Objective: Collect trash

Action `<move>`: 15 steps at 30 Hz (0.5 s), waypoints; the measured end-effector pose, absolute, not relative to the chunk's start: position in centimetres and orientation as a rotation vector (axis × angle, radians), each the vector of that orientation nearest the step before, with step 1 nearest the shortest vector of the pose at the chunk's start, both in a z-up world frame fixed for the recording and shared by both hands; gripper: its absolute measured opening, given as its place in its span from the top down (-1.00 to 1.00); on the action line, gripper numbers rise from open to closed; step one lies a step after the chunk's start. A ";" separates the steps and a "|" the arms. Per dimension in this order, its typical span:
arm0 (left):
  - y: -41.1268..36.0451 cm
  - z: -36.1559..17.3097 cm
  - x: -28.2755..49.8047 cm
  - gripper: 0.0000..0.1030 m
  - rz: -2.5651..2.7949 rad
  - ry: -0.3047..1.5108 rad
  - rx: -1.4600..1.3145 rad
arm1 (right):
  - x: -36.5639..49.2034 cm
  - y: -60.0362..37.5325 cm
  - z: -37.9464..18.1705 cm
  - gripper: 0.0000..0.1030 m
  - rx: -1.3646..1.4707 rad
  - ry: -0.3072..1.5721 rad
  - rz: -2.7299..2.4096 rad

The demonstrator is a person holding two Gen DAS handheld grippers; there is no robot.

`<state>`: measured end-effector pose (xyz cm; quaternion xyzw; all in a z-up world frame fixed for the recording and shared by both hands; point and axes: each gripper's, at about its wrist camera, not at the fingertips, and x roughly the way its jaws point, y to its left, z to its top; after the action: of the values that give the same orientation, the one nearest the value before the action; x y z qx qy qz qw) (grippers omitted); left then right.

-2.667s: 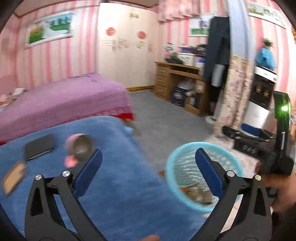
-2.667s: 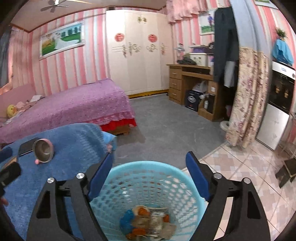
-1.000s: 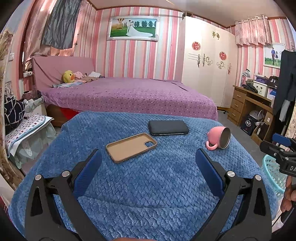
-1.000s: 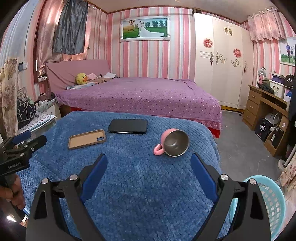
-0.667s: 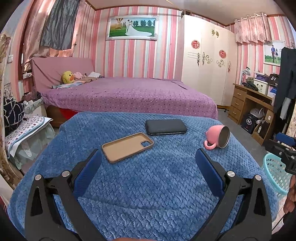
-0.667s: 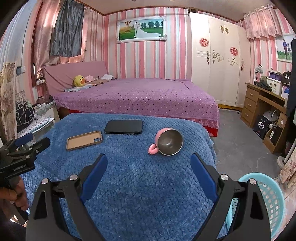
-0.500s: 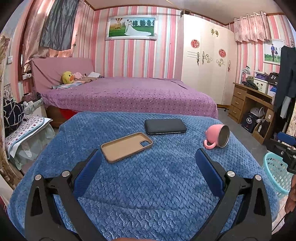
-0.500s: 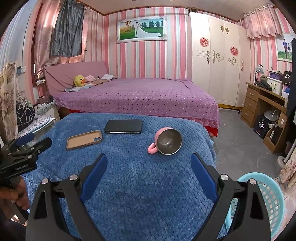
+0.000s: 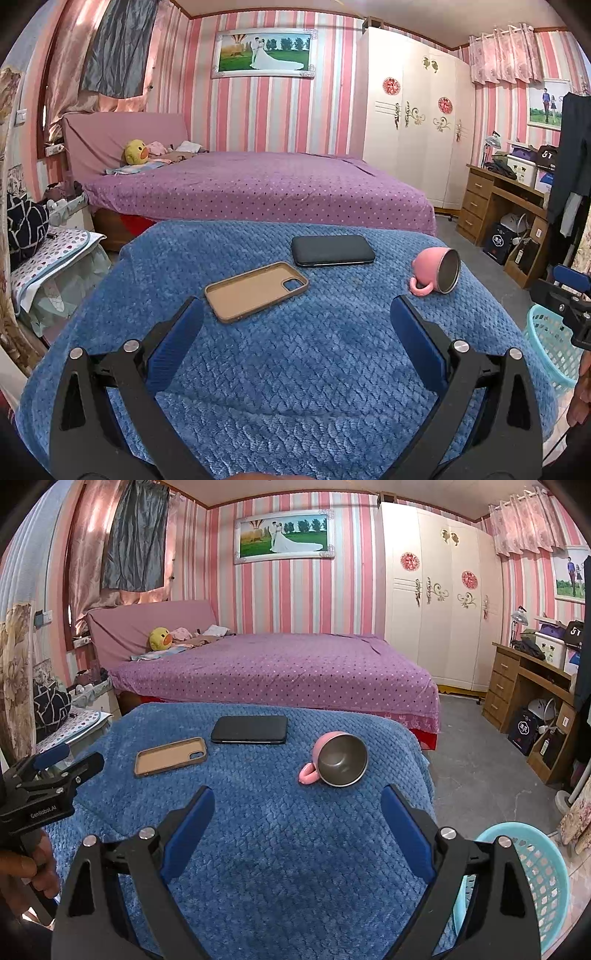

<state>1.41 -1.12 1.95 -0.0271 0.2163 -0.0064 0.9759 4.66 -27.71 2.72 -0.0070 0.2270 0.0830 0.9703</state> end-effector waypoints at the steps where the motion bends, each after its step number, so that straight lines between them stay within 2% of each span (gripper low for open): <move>1: -1.0 2.0 1.4 -0.90 -0.012 0.435 -0.055 | 4.7 -27.6 2.7 -0.74 -0.016 0.458 0.169; 15: -0.6 1.9 1.3 -0.90 -0.008 0.434 -0.060 | 4.7 -27.3 2.5 -0.74 -0.018 0.457 0.166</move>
<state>1.34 -0.60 1.93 -0.0300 0.2151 -0.0039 0.9761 4.68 -27.31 2.47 -0.0088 0.2261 0.0821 0.9706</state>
